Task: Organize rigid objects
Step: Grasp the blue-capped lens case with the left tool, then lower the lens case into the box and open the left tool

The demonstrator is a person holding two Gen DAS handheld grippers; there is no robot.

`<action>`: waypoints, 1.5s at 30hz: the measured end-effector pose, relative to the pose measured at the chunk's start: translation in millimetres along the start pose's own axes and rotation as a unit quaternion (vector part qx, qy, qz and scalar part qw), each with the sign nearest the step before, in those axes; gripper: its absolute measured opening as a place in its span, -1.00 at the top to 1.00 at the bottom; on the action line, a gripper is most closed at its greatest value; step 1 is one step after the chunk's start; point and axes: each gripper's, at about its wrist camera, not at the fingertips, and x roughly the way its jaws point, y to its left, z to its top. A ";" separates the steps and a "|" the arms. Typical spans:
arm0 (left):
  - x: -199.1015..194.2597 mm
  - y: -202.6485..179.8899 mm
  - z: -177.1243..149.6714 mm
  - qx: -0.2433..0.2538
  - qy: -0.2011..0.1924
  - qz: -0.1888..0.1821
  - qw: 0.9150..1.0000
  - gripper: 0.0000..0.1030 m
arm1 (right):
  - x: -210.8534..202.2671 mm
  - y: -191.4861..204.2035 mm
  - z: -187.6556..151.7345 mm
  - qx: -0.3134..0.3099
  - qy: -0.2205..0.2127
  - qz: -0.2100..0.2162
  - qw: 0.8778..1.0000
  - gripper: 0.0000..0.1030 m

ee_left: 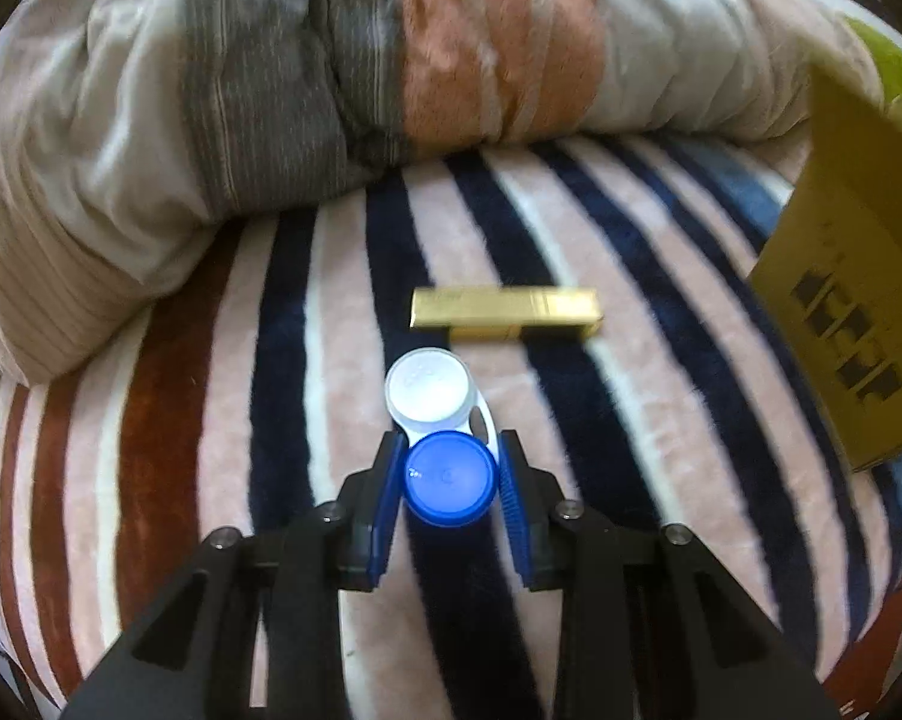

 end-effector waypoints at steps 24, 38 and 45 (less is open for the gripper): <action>-107.3 -202.4 111.6 0.131 -0.031 -0.168 0.977 0.46 | -3.6 -0.9 -2.0 0.003 -0.005 0.006 1.000 0.68; -115.8 -198.4 99.2 0.152 -0.079 -0.127 0.977 -0.51 | -4.2 -2.3 -2.8 0.004 -0.005 0.007 1.000 0.68; -135.7 -167.2 90.3 0.134 -0.112 -0.104 0.979 -0.66 | -4.3 -2.1 -3.4 0.005 -0.004 0.006 1.000 0.68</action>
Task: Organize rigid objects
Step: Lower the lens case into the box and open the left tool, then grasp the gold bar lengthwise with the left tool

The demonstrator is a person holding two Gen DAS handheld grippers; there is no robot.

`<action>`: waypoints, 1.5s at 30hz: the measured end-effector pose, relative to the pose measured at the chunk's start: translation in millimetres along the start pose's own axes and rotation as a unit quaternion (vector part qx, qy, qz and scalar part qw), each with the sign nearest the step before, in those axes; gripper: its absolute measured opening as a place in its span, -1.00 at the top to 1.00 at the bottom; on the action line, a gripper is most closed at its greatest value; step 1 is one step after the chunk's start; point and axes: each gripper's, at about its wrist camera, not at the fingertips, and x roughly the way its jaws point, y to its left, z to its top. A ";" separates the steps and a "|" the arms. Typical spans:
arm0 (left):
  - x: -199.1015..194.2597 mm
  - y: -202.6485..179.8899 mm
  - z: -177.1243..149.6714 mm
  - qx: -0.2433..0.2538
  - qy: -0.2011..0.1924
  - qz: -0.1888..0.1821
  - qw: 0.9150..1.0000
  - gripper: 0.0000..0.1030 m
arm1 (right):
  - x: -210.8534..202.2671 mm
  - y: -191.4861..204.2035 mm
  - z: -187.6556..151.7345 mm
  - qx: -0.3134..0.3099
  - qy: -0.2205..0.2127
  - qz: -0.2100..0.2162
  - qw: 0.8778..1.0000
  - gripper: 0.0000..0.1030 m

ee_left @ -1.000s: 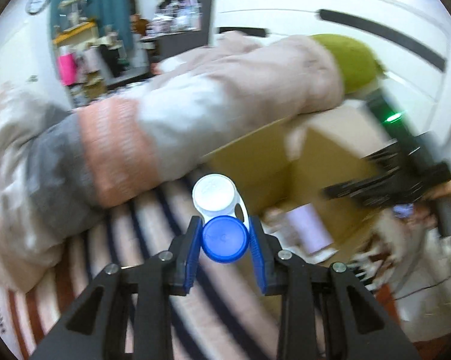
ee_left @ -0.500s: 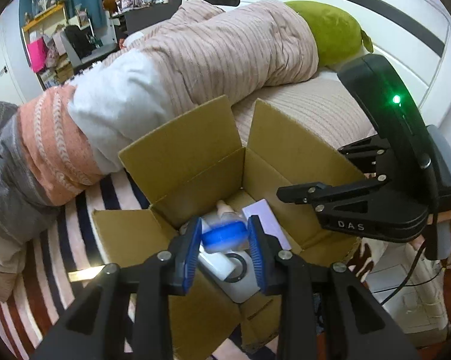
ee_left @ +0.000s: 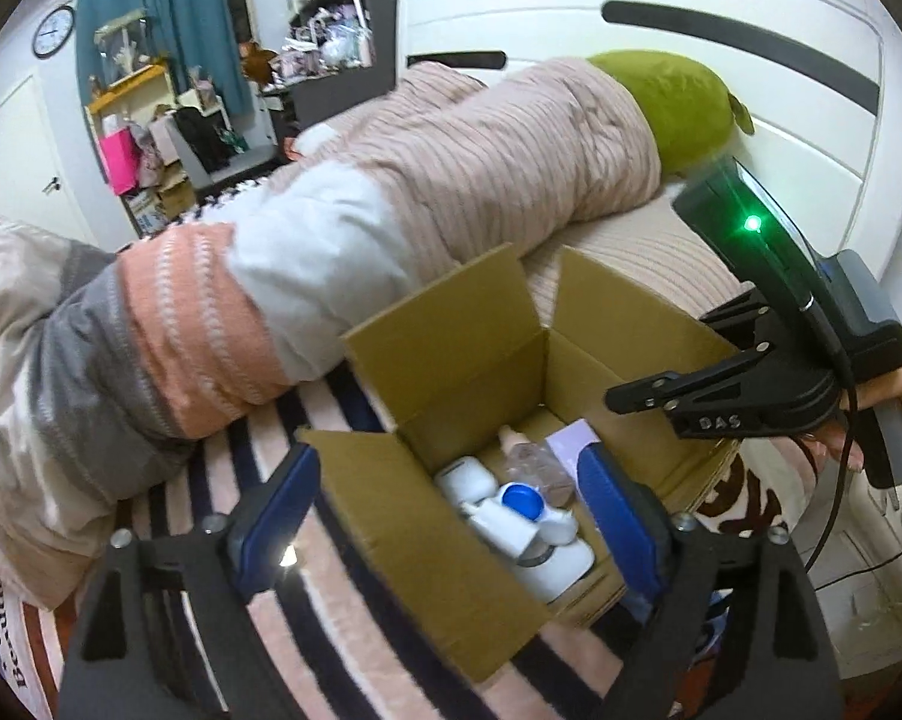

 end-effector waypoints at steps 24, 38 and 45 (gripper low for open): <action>56.5 145.0 -112.8 -0.213 0.070 0.062 0.973 -0.95 | 3.8 1.5 2.2 -0.001 0.007 0.000 1.000 0.68; 149.9 159.2 -119.7 -0.307 0.101 0.056 0.945 -0.88 | 3.7 0.2 1.9 -0.003 0.007 0.003 1.000 0.67; 163.3 146.2 -114.9 -0.253 0.129 0.097 0.954 0.31 | 3.8 0.0 1.9 -0.002 0.007 0.003 1.000 0.67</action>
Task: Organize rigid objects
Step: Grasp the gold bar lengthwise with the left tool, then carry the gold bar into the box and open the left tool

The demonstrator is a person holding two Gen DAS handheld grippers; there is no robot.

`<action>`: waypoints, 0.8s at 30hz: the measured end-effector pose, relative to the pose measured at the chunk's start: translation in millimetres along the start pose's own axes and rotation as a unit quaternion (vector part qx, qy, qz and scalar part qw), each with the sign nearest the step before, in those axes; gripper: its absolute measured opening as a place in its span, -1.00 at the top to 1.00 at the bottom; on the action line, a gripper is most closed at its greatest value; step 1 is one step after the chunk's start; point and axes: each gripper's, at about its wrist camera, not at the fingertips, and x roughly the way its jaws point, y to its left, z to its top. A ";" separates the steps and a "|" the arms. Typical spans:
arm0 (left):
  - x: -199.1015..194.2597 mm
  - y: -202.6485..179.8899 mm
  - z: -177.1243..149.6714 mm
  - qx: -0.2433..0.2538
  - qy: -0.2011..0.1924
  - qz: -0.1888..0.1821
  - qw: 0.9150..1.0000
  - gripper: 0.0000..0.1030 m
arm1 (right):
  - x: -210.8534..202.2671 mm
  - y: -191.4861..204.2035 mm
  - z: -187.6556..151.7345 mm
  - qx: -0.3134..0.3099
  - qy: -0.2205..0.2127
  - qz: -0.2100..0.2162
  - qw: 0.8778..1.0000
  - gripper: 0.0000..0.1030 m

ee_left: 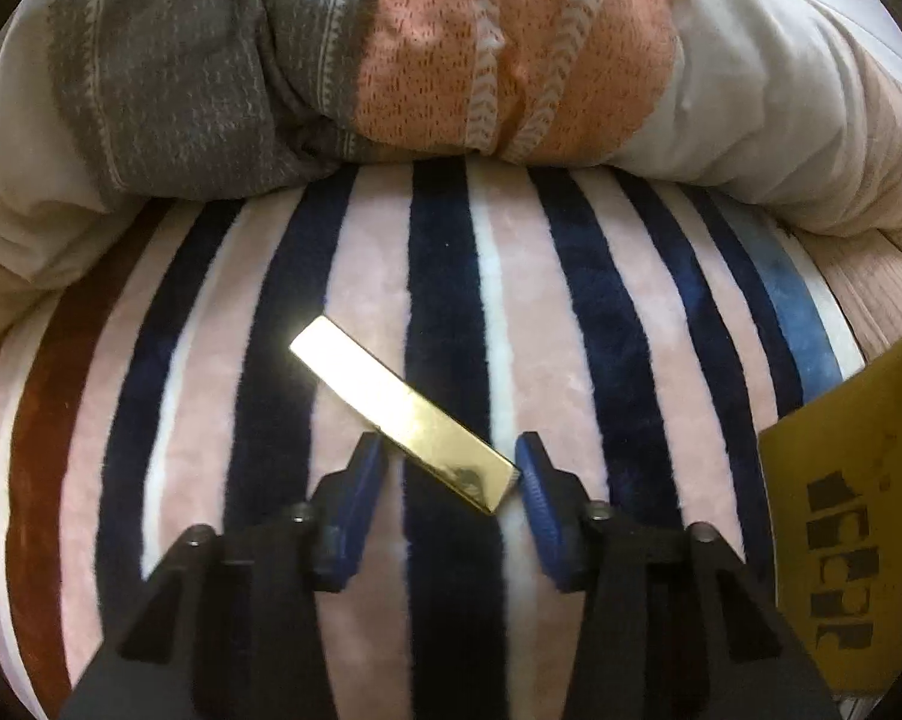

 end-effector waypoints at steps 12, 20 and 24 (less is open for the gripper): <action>-41.3 29.8 -55.1 0.087 0.009 -0.005 0.996 0.70 | -0.9 -1.4 -0.6 0.002 -0.001 0.001 1.000 0.67; -26.3 18.3 -43.4 0.091 -0.002 0.016 0.996 -0.07 | -1.3 -0.9 -0.6 0.002 -0.002 0.003 1.000 0.67; -17.4 26.4 -35.2 0.070 0.007 0.022 0.997 0.13 | -1.2 -1.4 -0.2 0.002 0.000 0.003 1.000 0.67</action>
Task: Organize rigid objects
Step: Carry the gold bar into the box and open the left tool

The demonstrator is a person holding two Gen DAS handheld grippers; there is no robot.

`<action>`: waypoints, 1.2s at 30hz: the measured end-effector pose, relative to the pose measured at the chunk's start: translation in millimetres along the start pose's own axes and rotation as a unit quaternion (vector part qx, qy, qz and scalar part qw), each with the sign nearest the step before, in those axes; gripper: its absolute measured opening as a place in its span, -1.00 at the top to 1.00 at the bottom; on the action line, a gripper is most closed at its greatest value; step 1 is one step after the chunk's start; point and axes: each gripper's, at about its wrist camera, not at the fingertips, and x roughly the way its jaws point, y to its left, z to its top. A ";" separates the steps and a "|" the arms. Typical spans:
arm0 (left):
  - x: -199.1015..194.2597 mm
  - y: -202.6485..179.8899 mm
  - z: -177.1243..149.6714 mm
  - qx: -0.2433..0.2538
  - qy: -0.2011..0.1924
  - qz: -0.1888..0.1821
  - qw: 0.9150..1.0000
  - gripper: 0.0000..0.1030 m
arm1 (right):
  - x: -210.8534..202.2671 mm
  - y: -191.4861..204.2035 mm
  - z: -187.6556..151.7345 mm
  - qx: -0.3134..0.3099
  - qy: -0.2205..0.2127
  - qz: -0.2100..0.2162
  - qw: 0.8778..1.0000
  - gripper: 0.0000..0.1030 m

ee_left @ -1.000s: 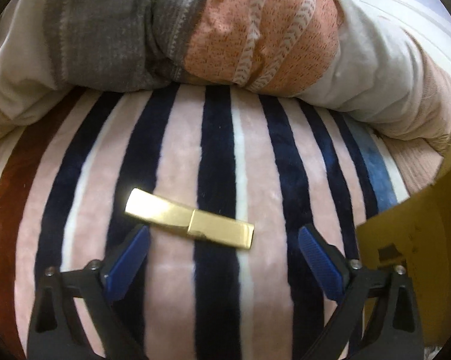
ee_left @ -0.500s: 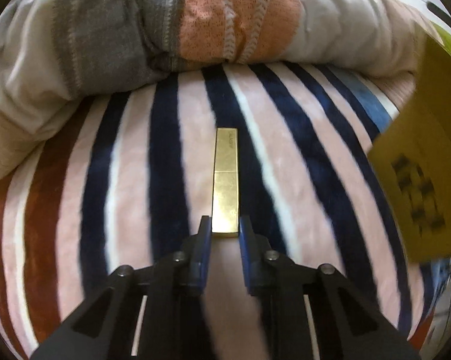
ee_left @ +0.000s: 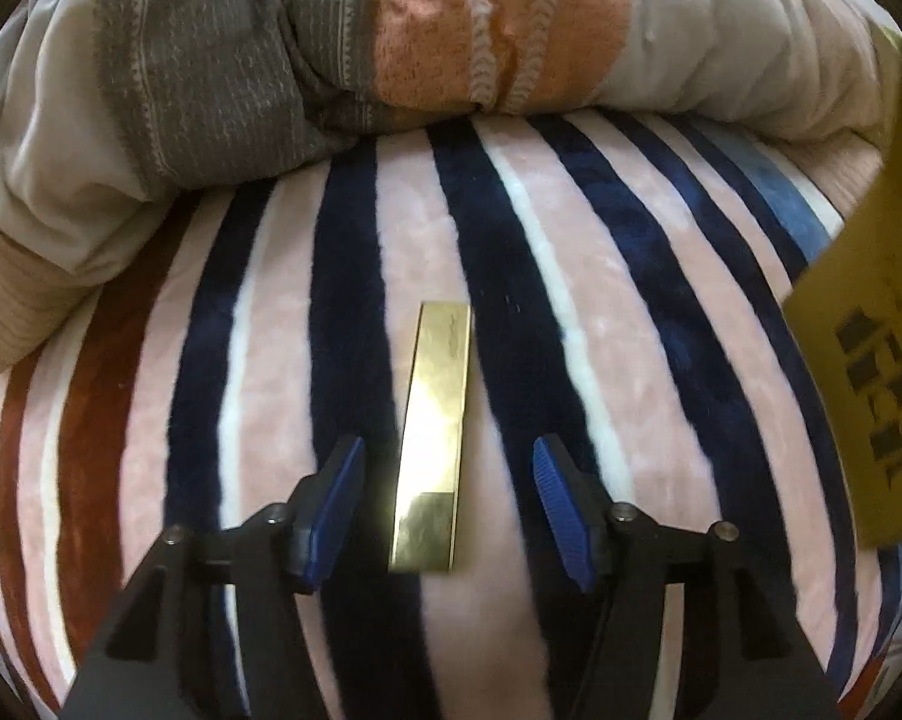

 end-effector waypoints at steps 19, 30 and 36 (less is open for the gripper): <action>-159.3 -59.0 20.1 0.078 -0.137 -0.031 0.987 0.71 | -0.1 -0.3 -1.7 0.004 -0.005 0.002 1.000 0.66; -181.8 -167.4 54.6 0.158 -0.131 -0.130 0.970 0.71 | -0.9 -1.2 -3.1 0.008 -0.010 0.004 1.000 0.66; -152.5 -193.0 59.3 0.162 -0.087 -0.134 0.974 0.70 | -0.7 -1.3 -2.9 0.008 -0.010 0.004 1.000 0.66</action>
